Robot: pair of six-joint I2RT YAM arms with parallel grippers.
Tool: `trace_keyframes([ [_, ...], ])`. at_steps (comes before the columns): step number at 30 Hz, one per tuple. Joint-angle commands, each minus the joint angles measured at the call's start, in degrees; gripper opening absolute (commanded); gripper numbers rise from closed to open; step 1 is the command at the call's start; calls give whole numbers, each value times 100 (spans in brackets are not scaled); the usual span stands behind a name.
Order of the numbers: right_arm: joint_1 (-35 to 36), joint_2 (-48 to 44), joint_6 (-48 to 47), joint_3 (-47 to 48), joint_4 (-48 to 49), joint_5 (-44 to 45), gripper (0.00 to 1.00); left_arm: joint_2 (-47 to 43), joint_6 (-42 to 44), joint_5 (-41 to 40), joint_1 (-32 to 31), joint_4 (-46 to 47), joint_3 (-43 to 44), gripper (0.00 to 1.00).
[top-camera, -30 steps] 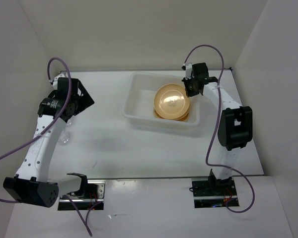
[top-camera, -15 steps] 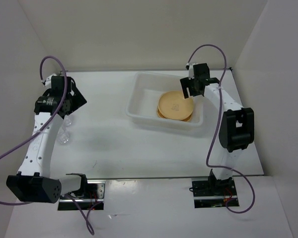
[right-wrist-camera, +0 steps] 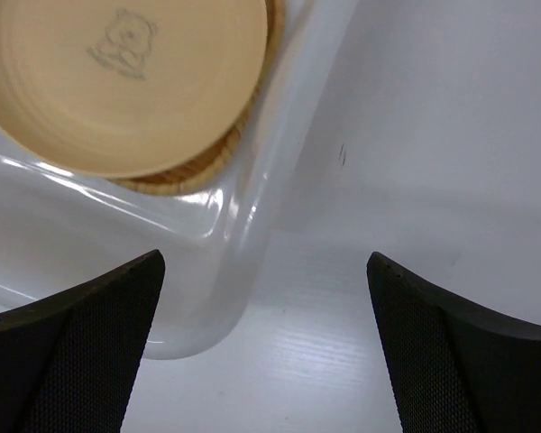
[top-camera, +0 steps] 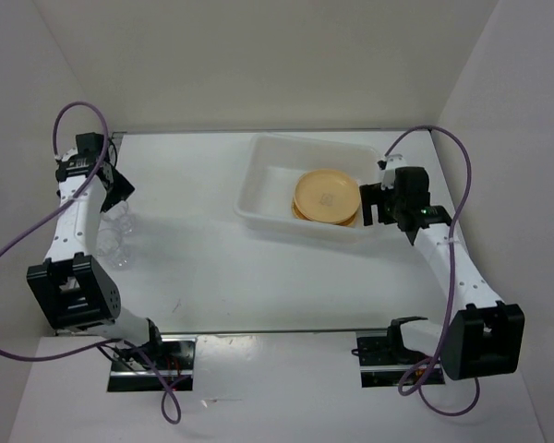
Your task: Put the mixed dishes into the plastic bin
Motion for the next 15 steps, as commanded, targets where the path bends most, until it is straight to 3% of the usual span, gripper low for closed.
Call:
trace_keyframes([
  [1, -202, -7, 221, -319, 254, -188, 97, 226, 512, 133, 11, 455, 0, 100],
  [10, -448, 220, 98, -267, 202, -425, 97, 999, 1437, 1134, 11, 1309, 0, 98],
  [15, -501, 274, -25, -161, 54, -425, 97, 1395, 1578, 1188, 11, 1431, -52, 88],
])
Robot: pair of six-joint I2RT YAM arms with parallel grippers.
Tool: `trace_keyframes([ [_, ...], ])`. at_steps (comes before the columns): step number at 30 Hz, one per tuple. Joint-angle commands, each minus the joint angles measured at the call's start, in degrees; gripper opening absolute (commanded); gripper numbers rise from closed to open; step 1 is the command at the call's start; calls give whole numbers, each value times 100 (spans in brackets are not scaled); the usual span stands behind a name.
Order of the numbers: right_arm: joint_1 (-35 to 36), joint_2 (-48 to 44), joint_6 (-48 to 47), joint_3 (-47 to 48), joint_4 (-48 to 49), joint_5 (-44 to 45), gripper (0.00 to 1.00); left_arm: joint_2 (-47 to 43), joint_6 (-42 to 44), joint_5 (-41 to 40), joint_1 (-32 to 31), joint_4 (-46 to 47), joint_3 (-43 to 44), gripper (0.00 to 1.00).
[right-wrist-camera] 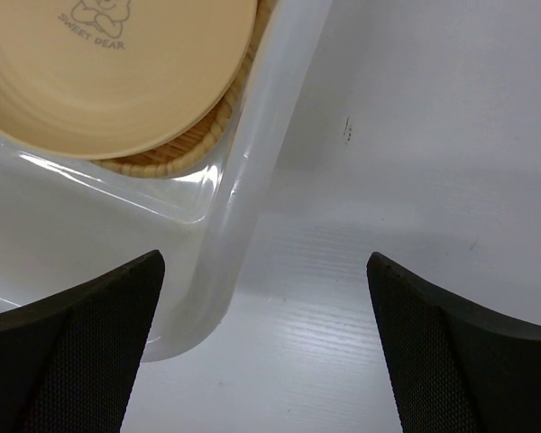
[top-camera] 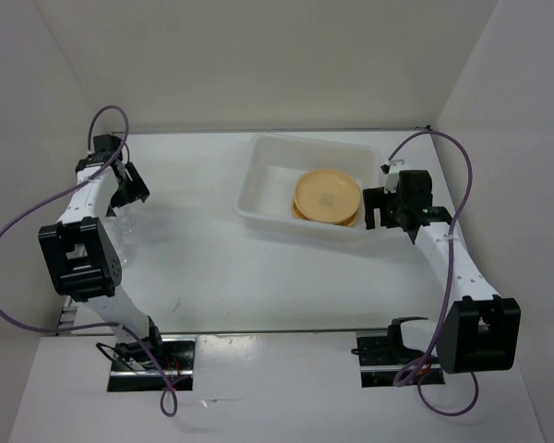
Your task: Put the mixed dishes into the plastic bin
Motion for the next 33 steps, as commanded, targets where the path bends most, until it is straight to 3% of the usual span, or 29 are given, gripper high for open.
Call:
trace_keyframes([
  [1, -68, 42, -195, 322, -12, -69, 97, 165, 308, 259, -9, 271, -104, 88],
  [6, -183, 103, -661, 516, -584, 308, 97, 472, 308, 426, -9, 386, -105, 81],
  [12, -235, -10, -855, 516, -1032, 379, 97, 841, 308, 426, -9, 500, 166, 55],
  [14, -235, -72, -855, 569, -1085, 379, 97, 920, 308, 426, -9, 500, 272, 41],
  [15, -296, -72, -855, 569, -1085, 379, 97, 982, 308, 426, -9, 421, 325, 20],
  [17, -297, -72, -855, 621, -1146, 379, 97, 983, 238, 208, -9, 342, 570, 0],
  [20, -367, -134, -934, 683, -1287, 432, 97, 555, 80, 57, -9, 437, 869, 0],
  [23, -367, -134, -987, 622, -1209, 379, 97, 9, -174, 415, -79, 842, 1273, 0],
  [26, -429, -134, -681, 420, -831, 546, 97, -54, -692, 942, -202, 843, 2327, 0],
  [30, -613, -134, -337, 340, -611, 854, 96, -213, -1168, 2819, -718, 2087, 2435, 0],
  [33, -613, -195, -337, 340, -541, 1117, 96, 576, -678, 3769, -1211, 1609, 3609, 0],
])
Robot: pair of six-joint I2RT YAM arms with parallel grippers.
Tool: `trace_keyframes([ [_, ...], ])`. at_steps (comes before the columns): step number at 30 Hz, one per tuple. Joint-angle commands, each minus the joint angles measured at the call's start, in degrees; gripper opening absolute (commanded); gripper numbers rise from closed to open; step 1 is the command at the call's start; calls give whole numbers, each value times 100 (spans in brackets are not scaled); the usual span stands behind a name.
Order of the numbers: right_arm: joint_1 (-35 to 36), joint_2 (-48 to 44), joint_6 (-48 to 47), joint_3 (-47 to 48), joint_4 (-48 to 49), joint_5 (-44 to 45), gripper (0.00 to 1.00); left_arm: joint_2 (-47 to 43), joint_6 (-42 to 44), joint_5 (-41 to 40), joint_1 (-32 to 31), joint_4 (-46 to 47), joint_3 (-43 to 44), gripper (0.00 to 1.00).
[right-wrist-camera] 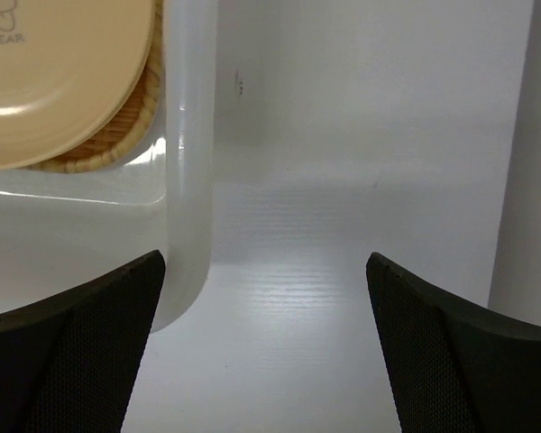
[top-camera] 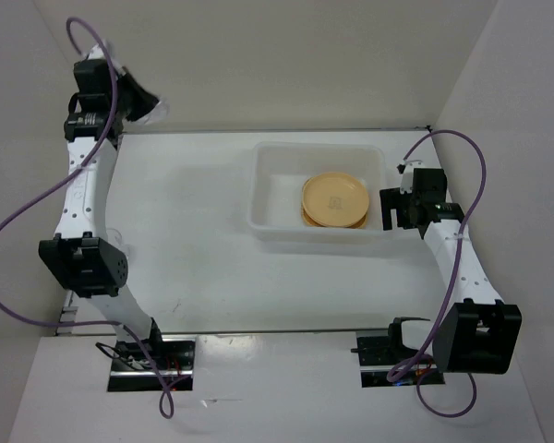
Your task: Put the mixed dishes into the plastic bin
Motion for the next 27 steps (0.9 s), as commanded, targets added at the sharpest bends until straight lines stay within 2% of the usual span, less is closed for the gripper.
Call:
trace_keyframes([
  [1, -80, -248, 188, -34, 282, 551, 96, 763, 352, 1794, -851, 4, 1152, 0],
  [2, -132, -300, 188, 19, 369, 648, 96, 1383, 816, 1856, -1054, -364, 1626, 0],
  [3, -133, -370, 240, 71, 456, 649, 96, 1598, 951, 1805, -1283, -872, 2214, 0],
  [8, -186, -485, 303, 634, 457, 649, 97, 2321, 1040, 1427, -2179, -1097, 2501, 0],
  [10, -186, -695, 180, 320, 457, 814, 97, 2522, 1040, 1147, -2383, -1202, 2614, 0],
  [15, -325, -775, 56, -411, 930, 2288, 97, 2778, 1146, 549, -3112, -1379, 2677, 0],
  [17, -379, -775, 4, -412, 932, 2292, 98, 2857, 1146, 128, -3436, -1458, 2677, 0],
  [27, -379, -881, 4, -623, 739, 1967, 98, 3603, 1040, -1139, -3868, -1862, 2800, 0],
])
